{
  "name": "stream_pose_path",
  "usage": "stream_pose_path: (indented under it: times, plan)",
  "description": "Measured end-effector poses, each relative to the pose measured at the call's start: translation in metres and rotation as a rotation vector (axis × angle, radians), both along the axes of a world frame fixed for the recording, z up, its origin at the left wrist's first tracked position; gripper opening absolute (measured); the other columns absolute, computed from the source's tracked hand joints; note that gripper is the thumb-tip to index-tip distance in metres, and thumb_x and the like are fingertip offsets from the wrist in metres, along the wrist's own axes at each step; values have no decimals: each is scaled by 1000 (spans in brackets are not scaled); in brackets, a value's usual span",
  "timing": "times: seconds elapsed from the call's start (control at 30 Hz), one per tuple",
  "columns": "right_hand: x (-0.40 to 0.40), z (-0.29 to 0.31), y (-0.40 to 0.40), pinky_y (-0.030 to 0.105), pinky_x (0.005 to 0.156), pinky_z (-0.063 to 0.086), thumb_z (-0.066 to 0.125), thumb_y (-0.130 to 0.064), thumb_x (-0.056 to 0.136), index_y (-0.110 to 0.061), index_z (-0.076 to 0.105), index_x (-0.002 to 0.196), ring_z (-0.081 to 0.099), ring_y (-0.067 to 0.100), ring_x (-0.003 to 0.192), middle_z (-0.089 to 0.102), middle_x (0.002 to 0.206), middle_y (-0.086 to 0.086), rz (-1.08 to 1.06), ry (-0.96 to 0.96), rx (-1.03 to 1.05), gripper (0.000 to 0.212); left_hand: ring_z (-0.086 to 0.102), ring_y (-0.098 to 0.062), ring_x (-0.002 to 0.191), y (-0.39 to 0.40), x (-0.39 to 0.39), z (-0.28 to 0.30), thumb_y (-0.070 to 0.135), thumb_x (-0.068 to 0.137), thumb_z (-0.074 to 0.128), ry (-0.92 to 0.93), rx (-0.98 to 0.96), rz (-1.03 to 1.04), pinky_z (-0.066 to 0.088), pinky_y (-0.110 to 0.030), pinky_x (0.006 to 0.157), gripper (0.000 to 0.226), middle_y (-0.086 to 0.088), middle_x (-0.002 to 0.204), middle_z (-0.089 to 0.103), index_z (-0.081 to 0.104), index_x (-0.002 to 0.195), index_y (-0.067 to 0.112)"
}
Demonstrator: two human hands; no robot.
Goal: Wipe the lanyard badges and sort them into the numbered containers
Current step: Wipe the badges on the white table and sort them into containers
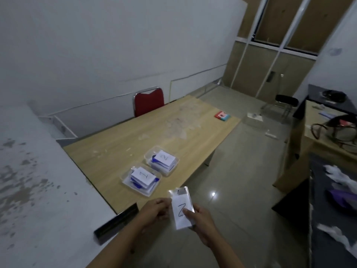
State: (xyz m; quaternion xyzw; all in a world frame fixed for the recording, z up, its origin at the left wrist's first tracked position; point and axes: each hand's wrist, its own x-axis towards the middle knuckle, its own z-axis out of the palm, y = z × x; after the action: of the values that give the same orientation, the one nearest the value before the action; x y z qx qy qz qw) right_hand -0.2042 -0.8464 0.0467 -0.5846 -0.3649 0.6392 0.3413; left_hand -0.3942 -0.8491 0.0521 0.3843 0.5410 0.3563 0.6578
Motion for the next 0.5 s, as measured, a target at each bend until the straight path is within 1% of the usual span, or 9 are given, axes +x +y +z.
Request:
stream_pose_path:
  times: [0.07, 0.13, 0.2, 0.27, 0.33, 0.4, 0.43, 0.5]
  plan:
    - [11, -1, 40, 34, 68, 58, 67, -11, 90, -6, 67, 113, 72, 30, 92, 75, 101, 13, 65, -6, -10, 23, 69, -21, 95, 26, 8, -1, 39, 98, 49, 19, -3, 98, 56, -26, 73, 32, -3, 102, 73, 69, 109, 16]
    - [22, 0, 76, 35, 70, 58, 68, -13, 90, -6, 66, 114, 71, 31, 95, 73, 104, 14, 135, -28, -20, 25, 66, -21, 99, 49, 15, -4, 37, 101, 42, 38, -26, 240, 54, -27, 76, 33, -4, 109, 69, 65, 113, 16]
    - [31, 0, 109, 36, 72, 58, 68, -14, 90, -6, 65, 114, 70, 32, 95, 73, 105, 14, 201, -56, -18, 26, 63, -23, 101, 68, 17, -7, 34, 102, 42, 64, -60, 394, 53, -30, 78, 30, -5, 111, 66, 63, 113, 16]
    - [37, 1, 143, 37, 74, 58, 67, -13, 91, -6, 65, 114, 70, 31, 95, 72, 104, 15, 265, -80, -17, 24, 61, -29, 99, 85, 15, -10, 28, 100, 46, 85, -95, 558, 51, -35, 80, 26, -10, 108, 65, 64, 111, 13]
    - [37, 4, 175, 39, 77, 59, 65, -11, 91, -8, 65, 112, 70, 30, 95, 72, 104, 14, 329, -95, -18, 21, 59, -32, 93, 98, 10, -14, 22, 99, 47, 133, -107, 691, 48, -36, 76, 23, -14, 105, 64, 63, 109, 8]
    - [31, 6, 204, 45, 85, 58, 64, -9, 91, -8, 65, 113, 69, 31, 97, 72, 106, 15, 376, -105, 2, 22, 57, -33, 89, 106, 1, -21, 16, 99, 47, 183, -134, 794, 47, -35, 75, 21, -16, 101, 62, 60, 110, 3]
    - [26, 5, 219, 49, 89, 57, 64, -9, 92, -6, 64, 116, 69, 33, 98, 71, 107, 16, 397, -122, 17, 24, 59, -32, 93, 110, -5, -26, 15, 99, 48, 203, -163, 837, 49, -37, 79, 21, -18, 103, 62, 58, 112, 1]
    - [14, 2, 248, 54, 93, 54, 63, -7, 92, -1, 62, 121, 67, 36, 101, 69, 111, 20, 431, -160, 50, 29, 61, -35, 105, 120, -16, -36, 16, 98, 53, 269, -250, 934, 51, -45, 93, 30, -20, 116, 62, 55, 123, 0]
